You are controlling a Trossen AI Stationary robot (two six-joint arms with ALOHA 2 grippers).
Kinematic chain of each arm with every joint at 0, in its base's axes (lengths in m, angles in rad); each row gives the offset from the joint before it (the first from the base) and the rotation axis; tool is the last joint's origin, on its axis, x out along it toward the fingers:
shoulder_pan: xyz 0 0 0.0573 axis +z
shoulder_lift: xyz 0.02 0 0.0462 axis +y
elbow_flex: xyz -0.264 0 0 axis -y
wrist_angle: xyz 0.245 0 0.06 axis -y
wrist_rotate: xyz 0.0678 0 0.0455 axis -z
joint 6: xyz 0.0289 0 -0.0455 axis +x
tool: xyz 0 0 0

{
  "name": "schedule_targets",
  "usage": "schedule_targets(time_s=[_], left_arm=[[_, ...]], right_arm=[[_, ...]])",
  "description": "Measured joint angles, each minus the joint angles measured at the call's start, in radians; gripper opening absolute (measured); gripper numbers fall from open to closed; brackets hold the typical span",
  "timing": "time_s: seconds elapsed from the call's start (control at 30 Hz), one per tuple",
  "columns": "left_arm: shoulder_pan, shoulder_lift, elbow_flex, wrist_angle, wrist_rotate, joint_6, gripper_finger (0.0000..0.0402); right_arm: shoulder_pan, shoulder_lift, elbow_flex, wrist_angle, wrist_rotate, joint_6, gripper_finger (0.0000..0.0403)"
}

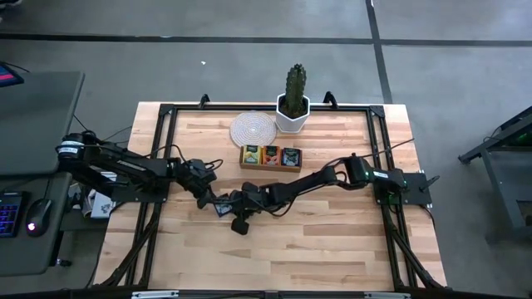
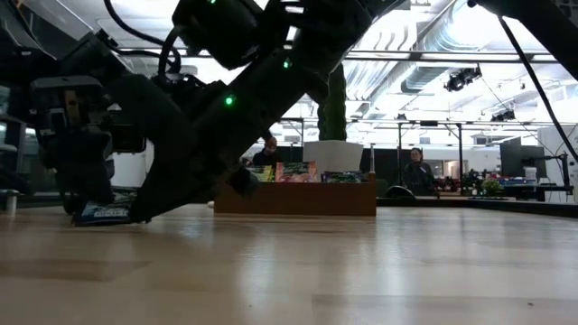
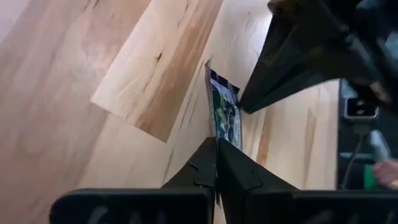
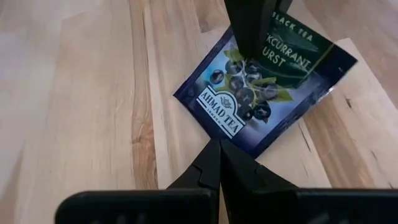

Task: Pick & Place Tea
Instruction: Put the purple tea bag into the right section of the wooden organizer

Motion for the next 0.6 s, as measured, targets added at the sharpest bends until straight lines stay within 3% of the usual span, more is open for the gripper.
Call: schedule_targets(time_s=[0.37,0.6], left_arm=[[0.001,-0.01,0.003,0.073,-0.038,0.142,0.0001],[0.001,-0.011,0.136,-0.01,-0.028,0.285,0.0]], right_arm=[[0.001,-0.139,0.001,-0.17,-0.067,-0.01,0.0],[-0.022,-0.266,0.002,-0.287,-0.087,-0.07,0.0001]])
